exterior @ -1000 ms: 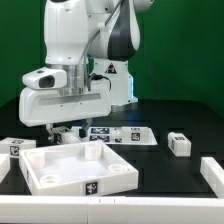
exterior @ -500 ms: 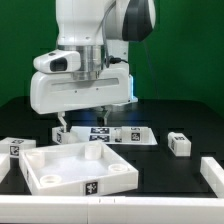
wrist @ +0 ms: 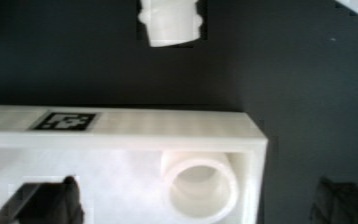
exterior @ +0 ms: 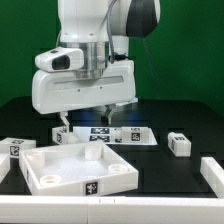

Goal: Assemble square table

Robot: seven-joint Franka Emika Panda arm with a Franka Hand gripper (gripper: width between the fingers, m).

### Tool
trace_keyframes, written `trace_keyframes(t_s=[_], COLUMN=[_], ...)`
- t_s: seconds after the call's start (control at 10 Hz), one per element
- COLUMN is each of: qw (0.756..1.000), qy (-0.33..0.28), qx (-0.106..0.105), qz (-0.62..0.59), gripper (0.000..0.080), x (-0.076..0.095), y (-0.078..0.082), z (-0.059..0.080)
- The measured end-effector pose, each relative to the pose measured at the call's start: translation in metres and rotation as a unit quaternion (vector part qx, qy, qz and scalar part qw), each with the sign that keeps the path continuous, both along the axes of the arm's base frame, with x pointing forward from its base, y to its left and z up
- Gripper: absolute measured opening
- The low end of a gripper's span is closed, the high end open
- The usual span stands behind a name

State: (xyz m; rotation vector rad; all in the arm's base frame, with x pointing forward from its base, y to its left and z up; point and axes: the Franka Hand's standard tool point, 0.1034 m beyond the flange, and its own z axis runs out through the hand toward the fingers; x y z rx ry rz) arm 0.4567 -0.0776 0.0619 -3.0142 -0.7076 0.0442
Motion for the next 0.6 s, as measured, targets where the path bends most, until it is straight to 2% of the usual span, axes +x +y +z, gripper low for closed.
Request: trace_keyframes(t_s=[0.1,0.2,0.3,0.6], qw=[1.0,0.999,0.999,0.999], qy=[0.004,-0.006,-0.001,0.0], qx=[-0.003,-0.007,-0.005,-0.005], qz=[0.007,0.033,0.053,0.048], gripper=[0.0649,0.0649,0.0649,0.0649], x=[0.035,0.061,0.072,0.071], y=[-0.011,-0.023,-0.033,-0.032], z=[0.016,0.017,0.012,0.01])
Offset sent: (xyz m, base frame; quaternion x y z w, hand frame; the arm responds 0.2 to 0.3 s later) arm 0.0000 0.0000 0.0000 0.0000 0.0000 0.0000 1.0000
